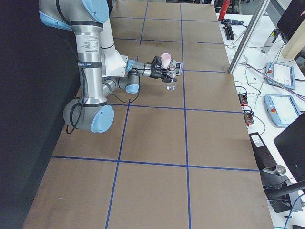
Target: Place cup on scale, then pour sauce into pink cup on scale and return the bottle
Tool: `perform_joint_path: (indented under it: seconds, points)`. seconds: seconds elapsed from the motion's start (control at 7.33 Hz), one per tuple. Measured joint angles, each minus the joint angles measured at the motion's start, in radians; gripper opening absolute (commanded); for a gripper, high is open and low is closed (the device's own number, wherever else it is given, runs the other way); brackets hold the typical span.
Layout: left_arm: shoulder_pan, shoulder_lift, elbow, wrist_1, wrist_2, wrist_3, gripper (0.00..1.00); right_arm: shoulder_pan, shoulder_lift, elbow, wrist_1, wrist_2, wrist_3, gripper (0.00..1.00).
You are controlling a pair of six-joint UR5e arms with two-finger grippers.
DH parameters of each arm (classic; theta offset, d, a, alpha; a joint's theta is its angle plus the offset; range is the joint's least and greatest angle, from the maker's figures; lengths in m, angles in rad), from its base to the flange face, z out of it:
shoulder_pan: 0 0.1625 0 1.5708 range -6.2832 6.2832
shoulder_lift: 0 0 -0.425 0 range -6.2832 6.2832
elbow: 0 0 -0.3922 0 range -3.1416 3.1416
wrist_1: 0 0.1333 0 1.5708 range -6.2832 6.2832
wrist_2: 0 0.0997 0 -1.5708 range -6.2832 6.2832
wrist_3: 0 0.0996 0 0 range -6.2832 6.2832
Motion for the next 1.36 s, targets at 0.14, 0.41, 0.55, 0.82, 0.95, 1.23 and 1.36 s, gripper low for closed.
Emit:
perform_joint_path:
  seconds: [0.14,0.41,0.55,0.82,0.95,1.23,1.36]
  points:
    - [0.001,0.000,0.000,0.000,-0.001,0.000,1.00,-0.001,0.015,-0.002,-0.034,-0.017,-0.036,0.00]
    - [0.002,-0.002,0.002,0.001,-0.003,0.000,1.00,-0.023,0.103,-0.004,-0.218,-0.095,-0.190,0.00]
    - [0.001,-0.001,0.005,0.001,-0.004,0.000,1.00,-0.043,0.179,-0.006,-0.368,-0.143,-0.243,0.00]
    - [0.000,0.012,0.006,0.000,0.000,0.005,1.00,-0.069,0.299,-0.005,-0.675,-0.190,-0.278,0.00]
    - [0.000,0.019,0.004,0.000,0.001,0.005,1.00,-0.075,0.332,-0.006,-0.796,-0.207,-0.283,0.00]
    - [0.000,0.023,0.000,0.000,0.000,0.005,1.00,-0.083,0.382,-0.053,-0.930,-0.247,-0.287,0.00]
    - [0.000,0.023,0.000,0.000,-0.001,0.005,1.00,-0.084,0.406,-0.107,-0.948,-0.271,-0.287,0.00]
